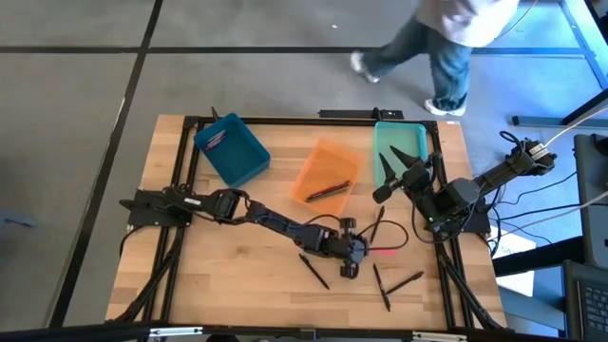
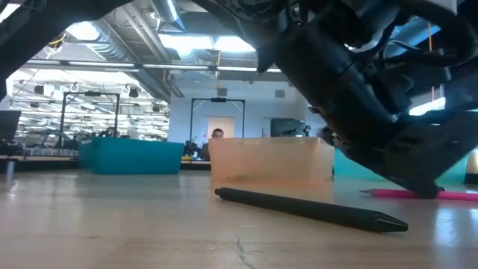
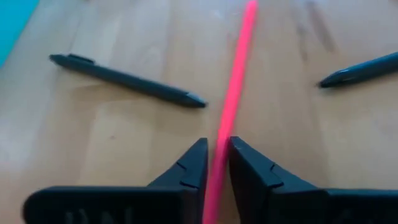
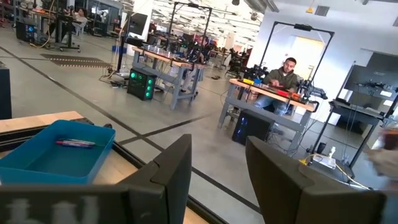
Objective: Sort crayons/erasers/pens/pencils in bins
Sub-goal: Put the pink colored pencil into the orange bin
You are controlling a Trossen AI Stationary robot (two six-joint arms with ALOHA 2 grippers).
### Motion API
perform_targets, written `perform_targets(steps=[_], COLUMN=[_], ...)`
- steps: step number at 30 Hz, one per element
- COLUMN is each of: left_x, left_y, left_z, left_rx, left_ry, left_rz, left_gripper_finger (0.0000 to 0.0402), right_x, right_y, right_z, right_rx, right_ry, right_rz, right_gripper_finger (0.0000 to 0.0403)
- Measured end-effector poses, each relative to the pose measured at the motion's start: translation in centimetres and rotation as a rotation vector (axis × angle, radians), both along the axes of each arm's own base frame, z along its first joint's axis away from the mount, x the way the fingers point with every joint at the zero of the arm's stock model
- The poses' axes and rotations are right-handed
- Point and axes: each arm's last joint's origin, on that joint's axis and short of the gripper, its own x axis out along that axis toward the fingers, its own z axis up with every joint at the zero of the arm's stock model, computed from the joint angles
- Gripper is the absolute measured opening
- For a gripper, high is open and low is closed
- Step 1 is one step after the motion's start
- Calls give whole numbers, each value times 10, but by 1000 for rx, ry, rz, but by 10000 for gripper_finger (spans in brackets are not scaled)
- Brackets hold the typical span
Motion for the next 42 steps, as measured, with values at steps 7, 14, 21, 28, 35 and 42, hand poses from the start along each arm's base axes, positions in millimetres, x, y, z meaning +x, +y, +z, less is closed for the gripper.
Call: perform_targets(steps=[7,14,21,28,35,42], left_x=[0,-1,-6,-17,-29,-43], left_y=[20,24,27,26,43,78], left_z=[-2,12,44,79,106,133], left_rx=[-21,-17,11,61,132,150], left_ry=[59,44,12,9,43,56], left_rz=[15,29,58,89,165,276], left_gripper_finger=[6,9,5,3,12,16], right_x=[0,0,0,0,0,0], right_y=[0,0,0,0,0,0], right_z=[0,0,0,0,0,-1], right_rx=[0,-1,-5,-3,-4,-5], right_ry=[0,1,9,9,8,11], right_rz=[0,0,0,-2,1,-1], right_gripper_finger=[156,156,156,156,156,156])
